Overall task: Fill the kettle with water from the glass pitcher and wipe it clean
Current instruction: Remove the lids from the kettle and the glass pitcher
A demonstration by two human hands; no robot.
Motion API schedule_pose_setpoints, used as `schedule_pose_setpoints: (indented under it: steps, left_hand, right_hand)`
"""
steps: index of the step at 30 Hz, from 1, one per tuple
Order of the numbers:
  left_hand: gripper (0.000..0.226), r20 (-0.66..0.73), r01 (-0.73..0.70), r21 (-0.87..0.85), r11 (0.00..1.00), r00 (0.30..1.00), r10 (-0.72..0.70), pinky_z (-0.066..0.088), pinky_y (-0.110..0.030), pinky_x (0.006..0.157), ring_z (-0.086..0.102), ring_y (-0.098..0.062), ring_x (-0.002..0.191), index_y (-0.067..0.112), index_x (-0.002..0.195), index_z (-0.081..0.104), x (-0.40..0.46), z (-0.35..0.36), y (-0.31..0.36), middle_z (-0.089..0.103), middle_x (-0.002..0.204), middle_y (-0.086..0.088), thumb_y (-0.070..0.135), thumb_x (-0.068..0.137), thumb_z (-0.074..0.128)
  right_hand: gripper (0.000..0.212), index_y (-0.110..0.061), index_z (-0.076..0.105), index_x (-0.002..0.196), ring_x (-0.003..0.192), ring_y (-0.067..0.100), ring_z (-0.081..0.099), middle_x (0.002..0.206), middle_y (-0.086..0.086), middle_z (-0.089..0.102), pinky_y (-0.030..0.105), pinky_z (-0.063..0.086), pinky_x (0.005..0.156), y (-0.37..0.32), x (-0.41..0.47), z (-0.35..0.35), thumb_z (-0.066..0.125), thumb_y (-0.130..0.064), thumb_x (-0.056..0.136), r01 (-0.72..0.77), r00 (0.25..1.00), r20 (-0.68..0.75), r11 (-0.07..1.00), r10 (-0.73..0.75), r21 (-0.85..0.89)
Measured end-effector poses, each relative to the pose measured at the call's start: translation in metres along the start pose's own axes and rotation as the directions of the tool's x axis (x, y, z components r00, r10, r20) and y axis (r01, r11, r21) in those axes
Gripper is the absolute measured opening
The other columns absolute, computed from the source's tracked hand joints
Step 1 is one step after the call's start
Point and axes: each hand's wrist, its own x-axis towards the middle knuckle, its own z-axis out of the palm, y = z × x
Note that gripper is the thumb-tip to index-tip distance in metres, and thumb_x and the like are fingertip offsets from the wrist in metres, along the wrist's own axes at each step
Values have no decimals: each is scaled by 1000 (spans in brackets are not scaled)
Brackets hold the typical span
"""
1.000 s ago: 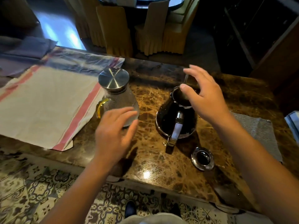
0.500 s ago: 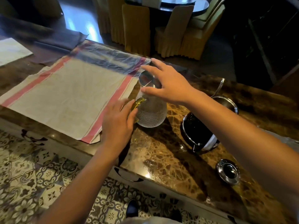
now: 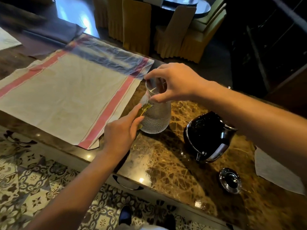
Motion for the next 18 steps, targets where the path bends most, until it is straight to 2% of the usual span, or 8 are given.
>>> schedule_pose_setpoints:
  steps: [4,7,9,11,12,15,18]
  left_hand:
    - [48,13,-57,44,997,998,57,29,-26,41,39,-12,41,24,149,56,3,-2,-2,43,57,10,33,102,59]
    - [45,22,-85,61,995,996,83,16,-16,45,35,-9,44,25,145,60,6,-4,-3,39,60,13,35,102,56]
    - [45,36,-92,51,994,995,90,19,-12,44,39,-8,44,26,145,60,6,-4,-5,49,59,11,38,103,52]
    - [46,58,-91,35,995,994,88,32,-20,39,48,-10,45,28,148,57,7,-4,-6,61,61,8,41,104,49]
    - [46,64,-91,35,995,994,89,33,-21,38,48,-10,45,29,148,57,7,-5,-7,60,60,9,42,104,48]
    - [46,54,-111,54,992,993,109,18,-13,43,33,-7,43,26,145,61,11,-8,-6,38,58,15,41,103,49]
    - [46,50,-121,48,991,992,118,20,-18,41,33,-8,42,26,144,61,12,-9,-7,35,59,15,42,103,49]
  right_hand:
    - [58,-39,66,128,88,10,64,102,-9,71,23,45,67,2,0,9,68,-69,79,-29,994,-107,1000,30,12]
    - [56,-41,68,125,82,7,67,95,-13,73,27,53,66,1,3,6,69,-68,77,-48,992,-117,999,50,20]
    - [58,-39,68,126,81,8,68,94,-13,73,27,55,66,2,6,2,70,-68,76,-45,995,-83,999,48,27]
    - [59,-40,67,126,81,8,68,94,-13,72,26,55,67,3,11,-1,70,-69,75,-46,998,-30,999,47,26]
    - [60,-40,66,127,81,9,68,94,-14,71,28,56,68,3,14,-3,71,-69,75,-40,999,3,999,40,16]
    - [62,-42,62,129,80,11,65,93,-15,67,33,57,69,1,25,-13,75,-69,74,-2,992,129,999,7,-45]
    - [64,-43,61,130,80,13,62,94,-16,61,30,54,66,-1,31,-18,74,-70,73,50,985,172,992,-29,-119]
